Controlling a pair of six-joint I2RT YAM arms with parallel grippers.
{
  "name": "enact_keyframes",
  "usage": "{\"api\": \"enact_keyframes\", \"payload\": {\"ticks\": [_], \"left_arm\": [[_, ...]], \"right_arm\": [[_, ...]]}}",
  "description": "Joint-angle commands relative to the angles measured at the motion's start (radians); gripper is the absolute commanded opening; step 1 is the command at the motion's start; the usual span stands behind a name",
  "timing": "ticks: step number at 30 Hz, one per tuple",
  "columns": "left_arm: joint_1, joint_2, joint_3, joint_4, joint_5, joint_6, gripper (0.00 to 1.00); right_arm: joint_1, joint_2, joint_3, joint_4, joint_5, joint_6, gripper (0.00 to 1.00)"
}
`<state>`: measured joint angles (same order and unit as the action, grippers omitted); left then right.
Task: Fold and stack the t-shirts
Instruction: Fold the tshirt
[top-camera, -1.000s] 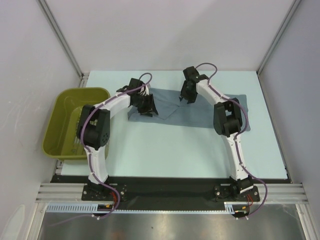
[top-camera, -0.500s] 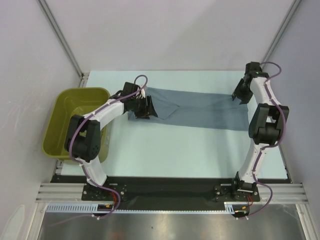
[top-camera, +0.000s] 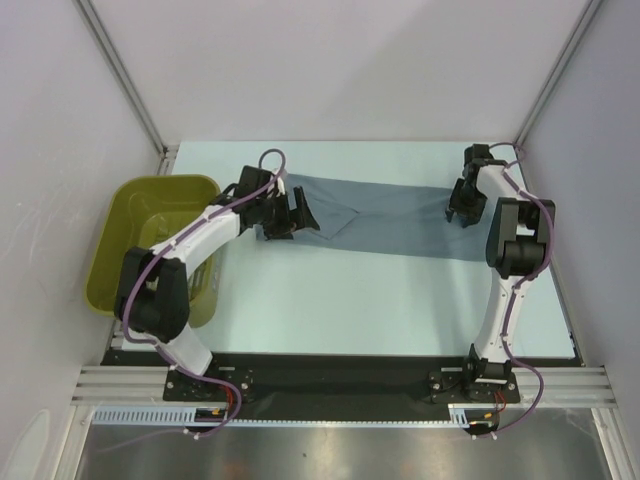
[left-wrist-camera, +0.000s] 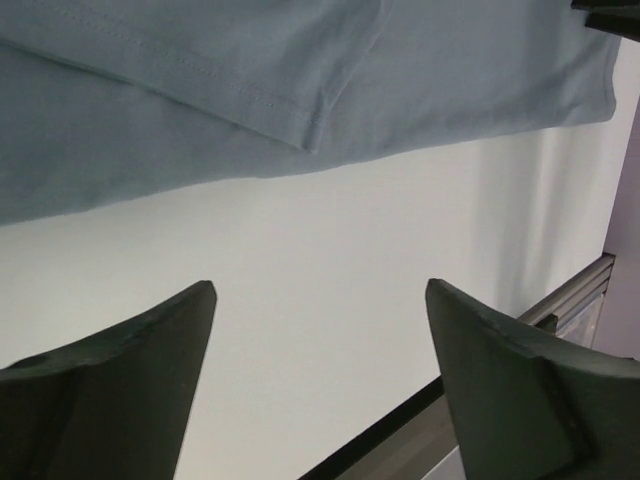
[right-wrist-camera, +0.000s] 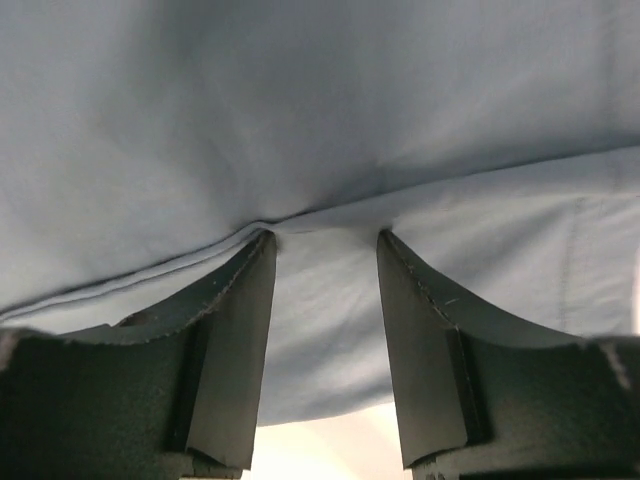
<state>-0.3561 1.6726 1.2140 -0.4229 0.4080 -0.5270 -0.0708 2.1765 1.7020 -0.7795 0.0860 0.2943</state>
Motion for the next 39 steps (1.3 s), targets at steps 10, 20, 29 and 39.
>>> {"api": "enact_keyframes", "payload": {"ticks": [10,20,29,39], "left_arm": [[0.000,-0.111,-0.139,0.081,-0.198,-0.267,0.86],[-0.003,-0.056,-0.065,-0.083,-0.488,-0.347,0.91],[-0.006,0.001,-0.070,-0.039,-0.581,-0.335,0.83],[0.005,0.069,-0.014,-0.040,-0.659,-0.370,0.80]], "right_arm": [[-0.026,-0.257,-0.048,-0.027,-0.029,0.078,0.65],[-0.322,-0.561,-0.577,0.200,-0.351,0.350,0.78],[-0.389,-0.590,-0.711,0.273,-0.290,0.332,0.68],[-0.446,-0.509,-0.700,0.296,-0.342,0.296,0.59]]}}
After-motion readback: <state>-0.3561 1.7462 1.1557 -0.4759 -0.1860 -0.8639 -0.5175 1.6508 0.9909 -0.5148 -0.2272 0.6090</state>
